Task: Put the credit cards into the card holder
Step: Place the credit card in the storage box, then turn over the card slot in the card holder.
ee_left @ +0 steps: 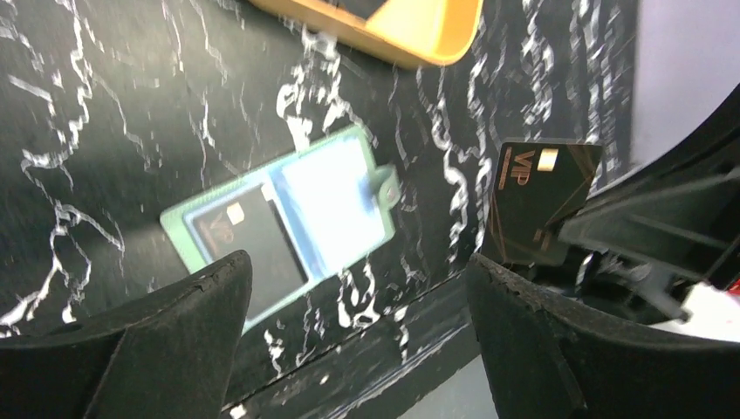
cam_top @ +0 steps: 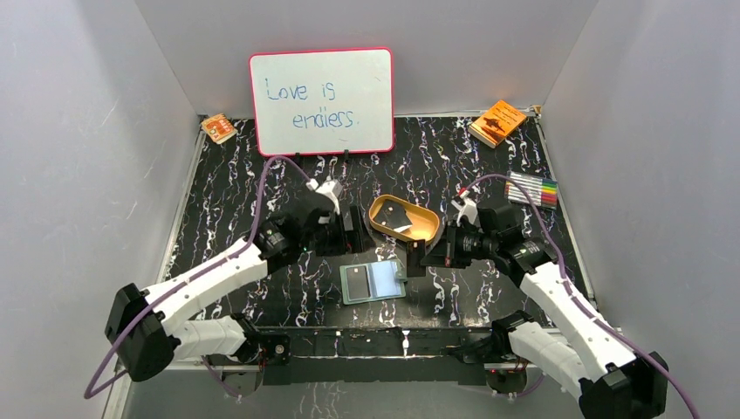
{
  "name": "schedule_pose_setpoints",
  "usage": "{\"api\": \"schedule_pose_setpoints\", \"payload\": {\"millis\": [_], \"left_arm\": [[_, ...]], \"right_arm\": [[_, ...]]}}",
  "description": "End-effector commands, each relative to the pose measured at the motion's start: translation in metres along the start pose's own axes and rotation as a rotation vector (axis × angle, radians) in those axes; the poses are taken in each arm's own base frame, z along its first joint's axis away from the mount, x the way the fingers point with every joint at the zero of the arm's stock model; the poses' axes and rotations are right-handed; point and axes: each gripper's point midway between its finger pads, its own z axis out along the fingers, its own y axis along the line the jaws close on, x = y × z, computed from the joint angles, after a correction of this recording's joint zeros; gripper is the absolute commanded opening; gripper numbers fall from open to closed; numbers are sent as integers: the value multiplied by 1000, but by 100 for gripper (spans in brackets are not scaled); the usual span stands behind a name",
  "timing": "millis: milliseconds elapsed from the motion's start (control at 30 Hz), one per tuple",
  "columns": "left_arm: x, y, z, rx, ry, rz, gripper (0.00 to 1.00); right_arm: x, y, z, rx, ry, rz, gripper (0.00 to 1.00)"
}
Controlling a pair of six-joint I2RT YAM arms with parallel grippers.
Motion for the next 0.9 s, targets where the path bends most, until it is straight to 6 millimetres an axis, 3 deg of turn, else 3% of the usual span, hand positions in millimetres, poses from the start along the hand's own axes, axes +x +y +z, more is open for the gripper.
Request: {"api": "schedule_pose_setpoints", "payload": {"millis": [0, 133, 367, 600, 867], "left_arm": [[45, 15, -1, -91, 51, 49, 88], [63, 0, 10, -117, 76, 147, 86], [66, -6, 38, -164, 105, 169, 79], [65, 1, 64, -261, 134, 232, 67], [72, 17, 87, -354, 172, 276, 63]], "right_arm": [[11, -4, 11, -13, 32, -26, 0], [31, -13, 20, 9, 98, -26, 0], [50, -13, 35, -2, 175, 0, 0], [64, -23, 28, 25, 187, 8, 0], [75, -25, 18, 13, 188, -23, 0]]}}
